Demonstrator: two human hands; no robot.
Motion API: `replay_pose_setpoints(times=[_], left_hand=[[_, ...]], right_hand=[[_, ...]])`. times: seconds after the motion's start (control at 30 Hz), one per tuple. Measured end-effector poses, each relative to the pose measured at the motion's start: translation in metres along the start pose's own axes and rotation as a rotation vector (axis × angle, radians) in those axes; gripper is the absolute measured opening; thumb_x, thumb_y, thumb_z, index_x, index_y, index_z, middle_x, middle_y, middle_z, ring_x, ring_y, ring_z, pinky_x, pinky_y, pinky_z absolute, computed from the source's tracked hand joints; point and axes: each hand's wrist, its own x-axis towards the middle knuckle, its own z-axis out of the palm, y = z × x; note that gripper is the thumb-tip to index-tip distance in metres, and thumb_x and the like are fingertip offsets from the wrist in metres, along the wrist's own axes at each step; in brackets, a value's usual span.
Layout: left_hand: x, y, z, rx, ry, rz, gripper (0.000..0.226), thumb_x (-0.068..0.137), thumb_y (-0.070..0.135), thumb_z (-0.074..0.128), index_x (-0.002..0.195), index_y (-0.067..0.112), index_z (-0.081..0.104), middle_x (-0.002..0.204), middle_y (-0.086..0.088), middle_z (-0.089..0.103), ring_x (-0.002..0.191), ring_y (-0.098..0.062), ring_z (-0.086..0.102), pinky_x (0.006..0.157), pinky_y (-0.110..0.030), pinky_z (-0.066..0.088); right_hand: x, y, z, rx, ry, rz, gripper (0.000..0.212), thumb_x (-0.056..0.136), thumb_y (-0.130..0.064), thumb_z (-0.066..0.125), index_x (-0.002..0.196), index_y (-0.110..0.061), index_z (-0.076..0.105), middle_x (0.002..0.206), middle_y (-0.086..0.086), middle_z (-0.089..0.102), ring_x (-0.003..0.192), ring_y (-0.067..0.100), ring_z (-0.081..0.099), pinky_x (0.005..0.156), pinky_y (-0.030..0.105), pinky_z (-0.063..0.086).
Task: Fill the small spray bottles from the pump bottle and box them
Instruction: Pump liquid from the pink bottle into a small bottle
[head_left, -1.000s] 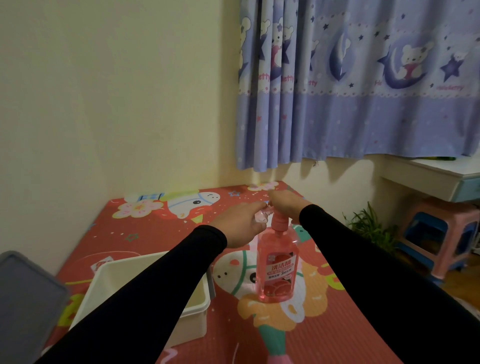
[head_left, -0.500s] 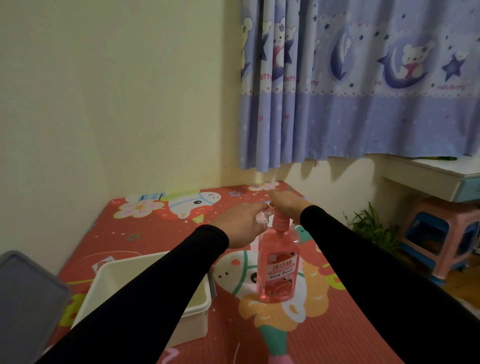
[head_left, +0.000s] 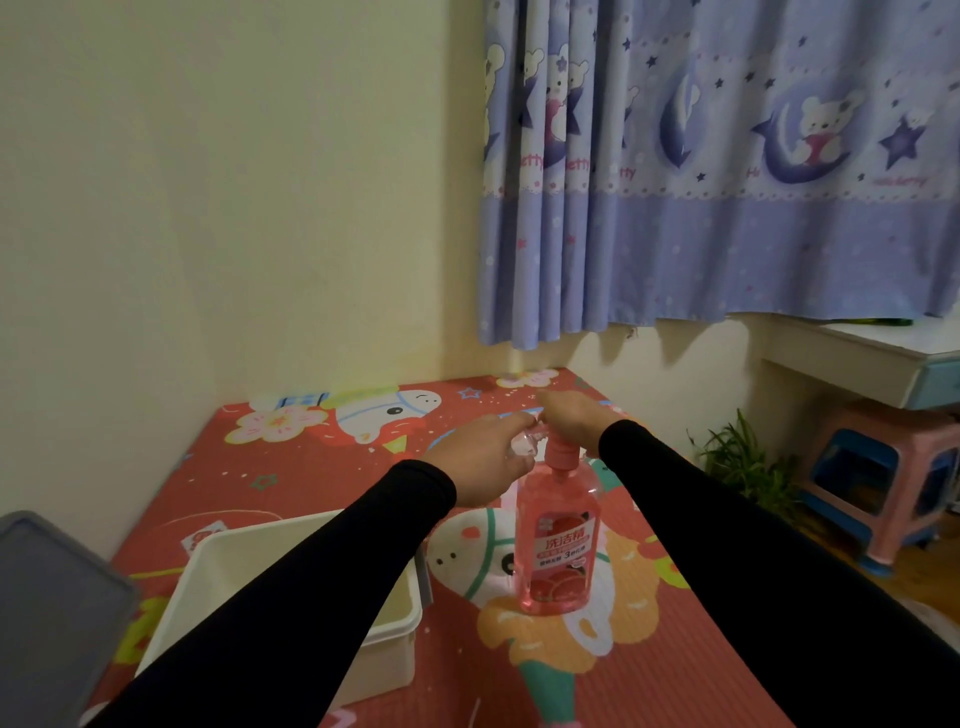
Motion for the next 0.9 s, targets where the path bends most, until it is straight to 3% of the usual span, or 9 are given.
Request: replay_pose_setpoints(times=[0.2, 0.3, 0.4, 0.57, 0.7, 0.9], left_hand=[[0.001, 0.001, -0.006, -0.017, 0.030, 0.023, 0.050, 0.098, 0.032, 0.048, 0.145, 0.028, 0.034, 0.132, -0.004, 0.051, 0.101, -0.018, 0.050, 0.083, -0.027, 0.036], [-0.001, 0.000, 0.002, -0.004, 0.032, 0.025, 0.047, 0.098, 0.030, 0.048, 0.143, 0.025, 0.037, 0.131, -0.007, 0.052, 0.111, -0.023, 0.052, 0.089, -0.033, 0.041], [-0.001, -0.002, 0.006, 0.011, 0.012, 0.018, 0.049, 0.099, 0.033, 0.047, 0.146, 0.027, 0.033, 0.135, -0.007, 0.049, 0.117, -0.023, 0.049, 0.091, -0.030, 0.038], [0.000, 0.003, -0.003, -0.002, 0.005, 0.013, 0.049, 0.098, 0.031, 0.048, 0.145, 0.025, 0.035, 0.132, -0.007, 0.051, 0.111, -0.023, 0.053, 0.089, -0.031, 0.041], [0.000, 0.006, -0.008, -0.002, 0.016, 0.023, 0.049, 0.099, 0.031, 0.047, 0.146, 0.026, 0.034, 0.132, -0.005, 0.052, 0.109, -0.022, 0.054, 0.083, -0.028, 0.038], [-0.004, 0.002, 0.004, 0.006, 0.006, 0.016, 0.046, 0.099, 0.031, 0.048, 0.143, 0.024, 0.037, 0.134, -0.007, 0.051, 0.116, -0.024, 0.050, 0.092, -0.032, 0.039]], right_hand=[[0.005, -0.006, -0.006, 0.015, 0.035, -0.035, 0.041, 0.102, -0.020, 0.033, 0.134, 0.002, 0.045, 0.137, 0.023, 0.050, 0.100, 0.018, 0.044, 0.101, 0.041, 0.042], [0.006, 0.002, 0.001, 0.010, 0.022, -0.007, 0.039, 0.101, -0.019, 0.035, 0.130, 0.002, 0.050, 0.135, 0.023, 0.053, 0.097, 0.018, 0.045, 0.091, 0.035, 0.042], [0.006, 0.007, 0.004, -0.007, 0.013, 0.005, 0.039, 0.101, -0.018, 0.034, 0.130, 0.003, 0.051, 0.136, 0.024, 0.051, 0.097, 0.017, 0.044, 0.092, 0.036, 0.040], [0.001, -0.003, -0.005, 0.011, 0.003, 0.002, 0.041, 0.102, -0.023, 0.035, 0.132, 0.000, 0.050, 0.135, 0.020, 0.053, 0.095, 0.017, 0.045, 0.073, 0.027, 0.043], [0.001, -0.006, -0.008, 0.025, 0.034, -0.036, 0.041, 0.102, -0.021, 0.032, 0.135, 0.001, 0.045, 0.138, 0.022, 0.049, 0.098, 0.017, 0.043, 0.091, 0.038, 0.042], [0.003, 0.005, 0.004, -0.005, 0.016, 0.015, 0.039, 0.101, -0.018, 0.034, 0.129, 0.003, 0.051, 0.135, 0.024, 0.052, 0.096, 0.017, 0.045, 0.091, 0.037, 0.042]])
